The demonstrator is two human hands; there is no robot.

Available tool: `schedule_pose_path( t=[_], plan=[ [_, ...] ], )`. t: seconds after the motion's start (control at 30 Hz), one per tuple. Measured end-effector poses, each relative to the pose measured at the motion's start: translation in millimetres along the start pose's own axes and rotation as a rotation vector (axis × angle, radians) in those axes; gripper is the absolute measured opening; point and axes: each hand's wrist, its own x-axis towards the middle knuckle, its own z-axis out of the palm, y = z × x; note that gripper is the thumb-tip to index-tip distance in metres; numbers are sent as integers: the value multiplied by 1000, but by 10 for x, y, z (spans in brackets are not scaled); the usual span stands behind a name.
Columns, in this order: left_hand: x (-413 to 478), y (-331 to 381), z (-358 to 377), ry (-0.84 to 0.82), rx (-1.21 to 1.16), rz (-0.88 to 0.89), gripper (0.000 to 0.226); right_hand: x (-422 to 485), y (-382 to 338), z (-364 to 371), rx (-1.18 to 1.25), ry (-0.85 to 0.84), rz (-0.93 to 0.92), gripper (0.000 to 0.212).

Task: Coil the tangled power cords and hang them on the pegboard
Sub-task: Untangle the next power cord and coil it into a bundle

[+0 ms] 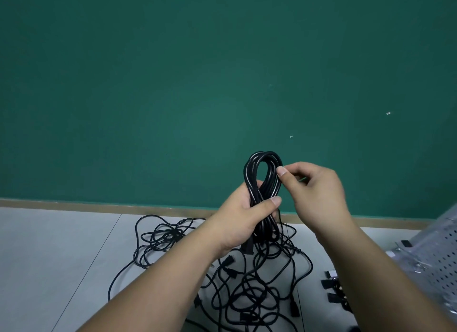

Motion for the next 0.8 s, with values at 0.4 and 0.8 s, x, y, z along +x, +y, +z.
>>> schedule_pose_path(
  t=[0.4,0.8],
  plan=[
    [20,-28,56,-89,413,56,44,-150,-177,40,-388,-244,-124,45],
    [-60,-17,60,-197,526,74,45,32,-61,-97,-130,-265,-57,14]
  ],
)
